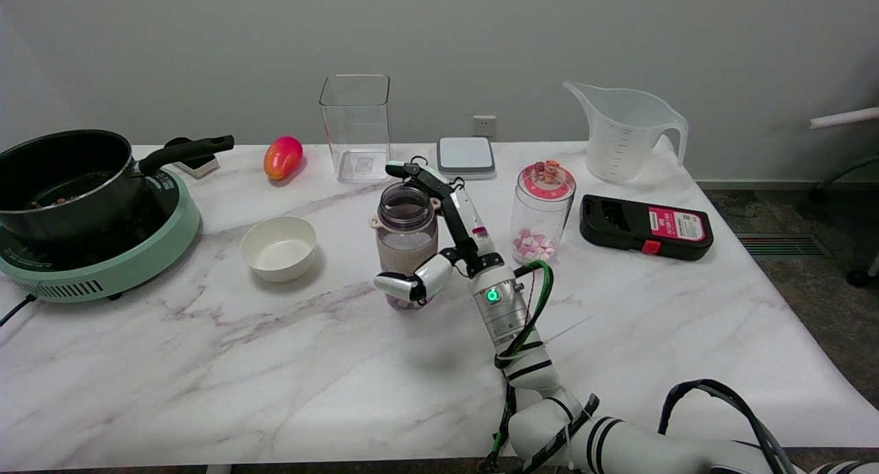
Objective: Place the bottle onto the table.
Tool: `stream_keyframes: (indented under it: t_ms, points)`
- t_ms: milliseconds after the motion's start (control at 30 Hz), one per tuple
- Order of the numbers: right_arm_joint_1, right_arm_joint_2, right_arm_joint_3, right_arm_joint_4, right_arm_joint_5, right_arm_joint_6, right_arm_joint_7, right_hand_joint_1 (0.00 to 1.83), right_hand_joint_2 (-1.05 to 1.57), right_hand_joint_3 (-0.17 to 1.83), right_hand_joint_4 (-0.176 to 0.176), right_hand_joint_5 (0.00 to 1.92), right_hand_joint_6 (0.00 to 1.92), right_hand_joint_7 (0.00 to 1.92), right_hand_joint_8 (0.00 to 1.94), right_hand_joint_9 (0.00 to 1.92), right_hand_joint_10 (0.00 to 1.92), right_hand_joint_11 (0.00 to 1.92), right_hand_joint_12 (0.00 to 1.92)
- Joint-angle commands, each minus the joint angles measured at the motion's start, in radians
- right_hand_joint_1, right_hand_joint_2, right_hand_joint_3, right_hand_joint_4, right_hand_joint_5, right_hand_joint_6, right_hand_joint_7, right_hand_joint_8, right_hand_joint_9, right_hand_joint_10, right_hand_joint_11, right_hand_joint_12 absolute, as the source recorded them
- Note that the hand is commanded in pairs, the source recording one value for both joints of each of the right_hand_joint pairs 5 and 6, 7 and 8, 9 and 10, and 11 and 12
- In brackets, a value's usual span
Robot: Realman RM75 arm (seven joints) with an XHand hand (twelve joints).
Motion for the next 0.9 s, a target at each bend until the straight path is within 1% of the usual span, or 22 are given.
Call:
stream_keyframes:
  t_ms: [33, 133, 200, 300, 367, 500, 633, 833, 900]
  points:
    - [-0.020, 0.045, -0.002, 0.060, -0.001, -0.028, 0.005, 1.28, -0.35, 1.13, 0.000, 0.49, 0.49, 0.81, 0.81, 0.67, 0.67, 0.79, 0.79]
    - [-0.032, 0.074, 0.001, 0.110, -0.001, -0.066, 0.006, 1.28, -0.45, 1.20, 0.000, 0.46, 0.46, 0.66, 0.66, 0.61, 0.61, 0.73, 0.73]
    - [-0.040, 0.101, 0.005, 0.148, 0.001, -0.095, 0.006, 1.27, -0.54, 1.24, 0.000, 0.36, 0.36, 0.53, 0.53, 0.55, 0.55, 0.67, 0.67]
    - [-0.044, 0.123, 0.005, 0.176, 0.003, -0.114, 0.006, 1.27, -0.62, 1.23, 0.000, 0.23, 0.23, 0.44, 0.44, 0.49, 0.49, 0.62, 0.62]
    - [-0.044, 0.127, 0.005, 0.179, 0.006, -0.116, 0.006, 1.27, -0.63, 1.23, 0.000, 0.18, 0.18, 0.38, 0.38, 0.45, 0.45, 0.59, 0.59]
    - [-0.046, 0.138, 0.014, 0.194, 0.007, -0.117, 0.002, 1.27, -0.64, 1.21, 0.000, 0.14, 0.14, 0.30, 0.30, 0.42, 0.42, 0.56, 0.56]
    - [-0.046, 0.166, 0.028, 0.246, 0.007, -0.144, 0.000, 1.27, -0.67, 1.16, 0.000, 0.11, 0.11, 0.28, 0.28, 0.40, 0.40, 0.54, 0.54]
    - [-0.051, 0.254, 0.055, 0.364, 0.007, -0.245, 0.000, 1.28, -0.69, 1.17, 0.000, 0.08, 0.08, 0.27, 0.27, 0.38, 0.38, 0.52, 0.52]
    - [-0.060, 0.288, 0.068, 0.400, 0.007, -0.272, -0.002, 1.28, -0.70, 1.17, 0.000, 0.07, 0.07, 0.27, 0.27, 0.37, 0.37, 0.49, 0.49]
